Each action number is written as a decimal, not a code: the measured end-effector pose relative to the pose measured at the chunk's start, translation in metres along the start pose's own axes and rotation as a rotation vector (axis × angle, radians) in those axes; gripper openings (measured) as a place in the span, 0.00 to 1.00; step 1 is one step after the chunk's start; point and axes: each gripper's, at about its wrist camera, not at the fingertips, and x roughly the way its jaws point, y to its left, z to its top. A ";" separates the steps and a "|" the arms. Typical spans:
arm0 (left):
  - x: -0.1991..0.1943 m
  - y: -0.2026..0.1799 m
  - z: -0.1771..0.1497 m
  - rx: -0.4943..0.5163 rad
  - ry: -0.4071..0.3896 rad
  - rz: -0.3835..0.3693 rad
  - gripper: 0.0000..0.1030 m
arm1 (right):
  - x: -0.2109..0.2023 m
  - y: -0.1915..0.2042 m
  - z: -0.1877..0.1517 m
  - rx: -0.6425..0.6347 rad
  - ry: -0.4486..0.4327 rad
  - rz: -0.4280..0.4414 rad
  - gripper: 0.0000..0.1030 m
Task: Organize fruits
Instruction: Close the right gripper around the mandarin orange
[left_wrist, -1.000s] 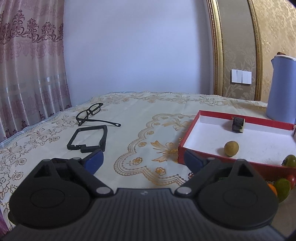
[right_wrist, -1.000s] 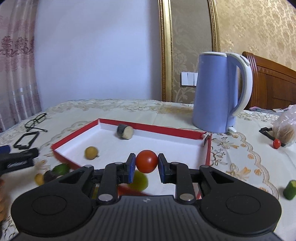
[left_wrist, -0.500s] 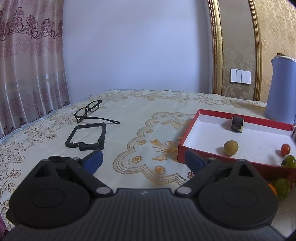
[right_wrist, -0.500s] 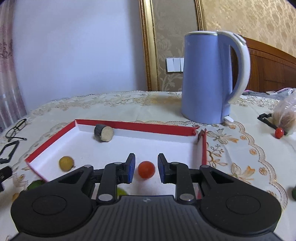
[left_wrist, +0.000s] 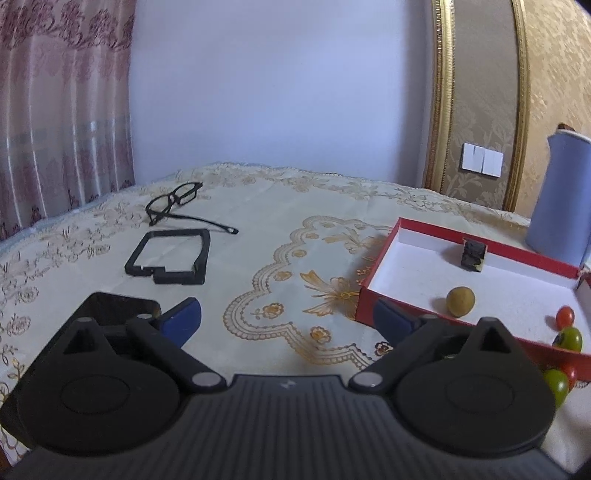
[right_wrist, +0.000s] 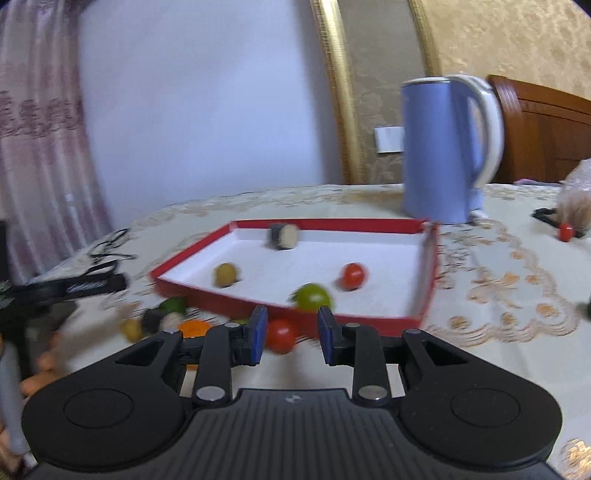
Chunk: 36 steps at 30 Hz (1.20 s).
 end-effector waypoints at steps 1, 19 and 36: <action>0.001 0.002 0.000 -0.011 0.007 0.003 0.96 | 0.000 0.007 -0.001 -0.025 0.002 0.014 0.28; -0.005 0.013 0.000 0.004 -0.034 0.052 1.00 | 0.042 0.088 -0.006 -0.513 0.079 0.072 0.49; 0.003 0.017 0.001 -0.009 0.032 -0.008 1.00 | 0.067 0.093 -0.002 -0.526 0.202 0.114 0.41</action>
